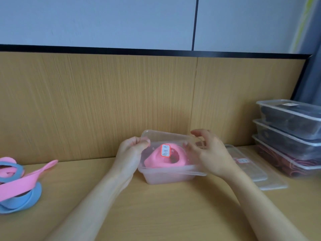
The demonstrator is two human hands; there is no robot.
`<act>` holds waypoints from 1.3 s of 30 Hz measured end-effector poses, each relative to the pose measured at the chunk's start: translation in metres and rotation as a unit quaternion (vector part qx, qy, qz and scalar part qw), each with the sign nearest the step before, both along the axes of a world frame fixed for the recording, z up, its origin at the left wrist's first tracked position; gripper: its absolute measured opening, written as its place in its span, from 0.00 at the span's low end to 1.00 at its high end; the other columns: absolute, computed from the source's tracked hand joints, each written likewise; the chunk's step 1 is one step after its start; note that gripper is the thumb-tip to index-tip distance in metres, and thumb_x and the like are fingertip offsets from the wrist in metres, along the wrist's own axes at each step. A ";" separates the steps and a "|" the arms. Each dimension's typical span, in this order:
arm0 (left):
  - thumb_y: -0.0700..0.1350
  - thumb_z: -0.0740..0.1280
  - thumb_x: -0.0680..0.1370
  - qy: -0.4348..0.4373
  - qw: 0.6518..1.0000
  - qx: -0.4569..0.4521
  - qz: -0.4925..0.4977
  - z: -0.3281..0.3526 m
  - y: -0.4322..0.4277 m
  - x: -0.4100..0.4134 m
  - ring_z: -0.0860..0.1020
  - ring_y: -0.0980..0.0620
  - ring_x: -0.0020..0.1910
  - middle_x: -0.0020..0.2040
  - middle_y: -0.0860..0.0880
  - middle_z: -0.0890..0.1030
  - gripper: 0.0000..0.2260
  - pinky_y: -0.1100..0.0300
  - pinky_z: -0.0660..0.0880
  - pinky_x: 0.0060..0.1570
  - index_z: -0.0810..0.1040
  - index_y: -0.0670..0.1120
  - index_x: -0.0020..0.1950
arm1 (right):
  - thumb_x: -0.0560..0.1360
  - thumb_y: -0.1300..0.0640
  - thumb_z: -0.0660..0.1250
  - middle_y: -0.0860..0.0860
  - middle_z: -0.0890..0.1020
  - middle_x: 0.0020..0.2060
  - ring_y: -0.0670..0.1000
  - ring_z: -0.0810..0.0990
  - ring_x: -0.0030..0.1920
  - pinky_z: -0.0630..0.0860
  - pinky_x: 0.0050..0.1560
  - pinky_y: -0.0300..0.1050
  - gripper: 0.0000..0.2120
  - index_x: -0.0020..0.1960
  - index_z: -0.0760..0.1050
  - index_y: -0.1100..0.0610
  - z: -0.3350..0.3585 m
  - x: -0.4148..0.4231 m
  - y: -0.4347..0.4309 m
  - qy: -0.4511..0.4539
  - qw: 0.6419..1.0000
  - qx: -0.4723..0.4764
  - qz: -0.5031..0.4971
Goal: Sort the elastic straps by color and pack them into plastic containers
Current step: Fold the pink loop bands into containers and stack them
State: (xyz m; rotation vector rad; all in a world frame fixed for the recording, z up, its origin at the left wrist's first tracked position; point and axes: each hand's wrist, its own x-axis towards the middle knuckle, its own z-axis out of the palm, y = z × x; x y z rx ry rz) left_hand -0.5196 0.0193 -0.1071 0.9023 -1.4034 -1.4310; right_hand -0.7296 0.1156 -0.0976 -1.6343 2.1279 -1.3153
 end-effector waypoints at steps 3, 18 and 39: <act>0.39 0.67 0.80 0.002 0.999 0.002 0.035 -0.002 -0.001 0.000 0.80 0.50 0.39 0.38 0.48 0.84 0.11 0.55 0.72 0.41 0.82 0.46 0.39 | 0.79 0.53 0.69 0.40 0.81 0.50 0.44 0.80 0.48 0.73 0.43 0.34 0.09 0.59 0.78 0.50 -0.001 -0.005 -0.004 -0.092 0.996 -0.005 -0.008; 0.37 0.63 0.83 -0.090 0.996 -0.022 0.006 -0.003 -0.001 0.000 0.78 0.54 0.62 0.64 0.50 0.80 0.16 0.63 0.72 0.60 0.76 0.46 0.69 | 0.81 0.57 0.67 0.43 0.80 0.36 0.36 0.76 0.30 0.68 0.31 0.27 0.11 0.62 0.82 0.53 -0.011 -0.013 -0.016 -0.184 0.983 0.009 -0.002; 0.69 0.67 0.73 -0.274 0.934 -0.193 -0.122 -0.005 -0.001 0.010 0.56 0.61 0.77 0.77 0.63 0.62 0.37 0.54 0.53 0.79 0.66 0.54 0.79 | 0.85 0.59 0.57 0.49 0.78 0.67 0.48 0.72 0.70 0.65 0.66 0.37 0.16 0.70 0.75 0.51 -0.015 -0.011 -0.015 -0.138 0.986 0.050 0.083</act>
